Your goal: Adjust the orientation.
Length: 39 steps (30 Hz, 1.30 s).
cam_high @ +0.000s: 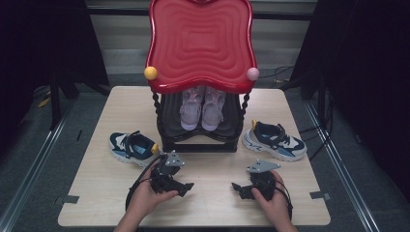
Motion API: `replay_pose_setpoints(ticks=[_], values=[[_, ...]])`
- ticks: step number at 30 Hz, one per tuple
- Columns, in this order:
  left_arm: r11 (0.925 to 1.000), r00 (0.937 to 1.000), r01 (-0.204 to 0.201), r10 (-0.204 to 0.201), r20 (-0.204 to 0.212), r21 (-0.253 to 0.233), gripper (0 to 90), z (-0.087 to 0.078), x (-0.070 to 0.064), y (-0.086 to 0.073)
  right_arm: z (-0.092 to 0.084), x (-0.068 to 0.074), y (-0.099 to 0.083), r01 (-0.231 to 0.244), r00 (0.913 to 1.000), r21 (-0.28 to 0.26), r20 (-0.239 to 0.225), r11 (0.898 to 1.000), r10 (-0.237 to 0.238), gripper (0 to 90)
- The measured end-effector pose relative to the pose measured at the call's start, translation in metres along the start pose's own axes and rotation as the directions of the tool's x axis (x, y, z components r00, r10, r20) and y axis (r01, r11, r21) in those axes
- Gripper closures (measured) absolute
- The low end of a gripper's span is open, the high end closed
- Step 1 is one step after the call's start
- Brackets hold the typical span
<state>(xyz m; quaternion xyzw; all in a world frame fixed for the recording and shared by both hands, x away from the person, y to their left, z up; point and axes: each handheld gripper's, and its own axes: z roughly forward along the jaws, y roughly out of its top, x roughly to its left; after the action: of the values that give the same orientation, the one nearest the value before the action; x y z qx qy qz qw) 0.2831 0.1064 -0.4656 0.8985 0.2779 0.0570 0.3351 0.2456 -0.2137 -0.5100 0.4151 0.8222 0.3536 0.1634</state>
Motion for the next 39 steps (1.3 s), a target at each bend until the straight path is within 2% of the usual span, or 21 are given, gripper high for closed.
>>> replay_pose_setpoints(ticks=[5,9,10,14,20,22,31,39], values=[[0.9998,1.0,0.0,0.0,-0.001,0.018,18.0,-0.006,0.004,0.003,0.0,0.0,0.0,0.0,1.0,0.0,0.0,1.0,0.0,13.9],[0.9996,0.9998,0.017,-0.017,0.004,0.021,19.1,-0.012,0.007,0.005,0.0,0.0,0.0,0.0,1.0,0.0,0.0,1.0,0.0,13.8],[0.9995,1.0,0.006,-0.006,0.003,0.031,19.3,-0.013,0.007,0.006,0.0,0.0,0.0,0.0,1.0,0.0,0.0,1.0,0.0,13.8],[0.9989,0.9999,0.01,-0.01,0.008,0.045,19.5,-0.018,0.009,0.009,0.0,0.0,0.0,0.001,1.0,-0.002,-0.001,1.0,-0.001,13.8],[0.998,0.9999,0.015,-0.015,-0.006,0.062,20.1,-0.028,0.014,0.016,0.0,0.0,0.0,0.0,1.0,-0.002,-0.001,1.0,0.0,13.8],[0.9966,0.9999,0.01,-0.009,-0.011,0.082,20.1,-0.032,0.016,0.018,0.0,0.0,0.0,0.0,1.0,-0.002,-0.001,1.0,0.0,13.8],[0.995,0.9994,0.03,-0.029,-0.018,0.095,20.1,-0.047,0.025,0.023,0.0,0.0,0.0,0.0,1.0,-0.002,-0.001,1.0,0.0,13.8],[0.9945,0.9981,0.039,-0.034,-0.052,0.097,20.8,-0.061,0.031,0.027,0.0,0.0,0.0,-0.001,1.0,-0.001,-0.001,1.0,0.001,13.8]])
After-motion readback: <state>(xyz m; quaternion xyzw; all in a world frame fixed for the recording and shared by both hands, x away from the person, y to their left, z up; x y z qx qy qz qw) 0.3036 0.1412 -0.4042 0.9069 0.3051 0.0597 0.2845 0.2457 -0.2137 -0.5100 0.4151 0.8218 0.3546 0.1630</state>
